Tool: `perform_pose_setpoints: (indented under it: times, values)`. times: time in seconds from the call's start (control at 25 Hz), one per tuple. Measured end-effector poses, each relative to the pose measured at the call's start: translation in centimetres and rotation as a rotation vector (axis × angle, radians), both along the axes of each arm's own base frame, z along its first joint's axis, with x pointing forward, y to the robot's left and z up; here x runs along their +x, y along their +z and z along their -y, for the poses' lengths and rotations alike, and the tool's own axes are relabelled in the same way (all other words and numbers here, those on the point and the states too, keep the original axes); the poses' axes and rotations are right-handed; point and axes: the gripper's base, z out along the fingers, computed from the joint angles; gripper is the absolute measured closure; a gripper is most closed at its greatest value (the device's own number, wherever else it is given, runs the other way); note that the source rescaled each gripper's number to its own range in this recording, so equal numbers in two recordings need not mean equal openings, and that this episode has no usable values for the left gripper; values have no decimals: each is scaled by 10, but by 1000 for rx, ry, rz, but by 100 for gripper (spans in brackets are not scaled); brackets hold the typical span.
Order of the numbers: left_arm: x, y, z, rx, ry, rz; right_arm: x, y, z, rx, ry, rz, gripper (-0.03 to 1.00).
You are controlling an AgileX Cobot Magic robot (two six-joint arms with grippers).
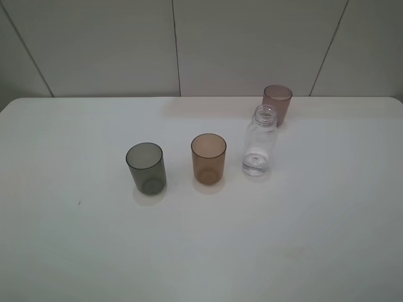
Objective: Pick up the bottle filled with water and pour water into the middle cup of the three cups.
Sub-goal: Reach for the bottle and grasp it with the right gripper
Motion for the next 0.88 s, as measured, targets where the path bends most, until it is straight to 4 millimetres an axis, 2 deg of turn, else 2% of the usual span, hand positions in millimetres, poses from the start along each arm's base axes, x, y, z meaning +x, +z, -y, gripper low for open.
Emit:
perform_pose_setpoints:
  times: [0.16,0.36,0.48,0.64,0.88]
  values:
    - [0,0,0,0,0,0,32,5,-6,76,37,-115,-3]
    - [0,0,0,0,0,0,89,22,-7,138,41,-41,-3]
    - [0,0,0,0,0,0,120,18,-10,141,61,-27,-3]
    - [0,0,0,0,0,0,145,0,-30,129,193,-21,-3]
    - [0,0,0,0,0,0,162,-52,-59,115,336,-1,-3]
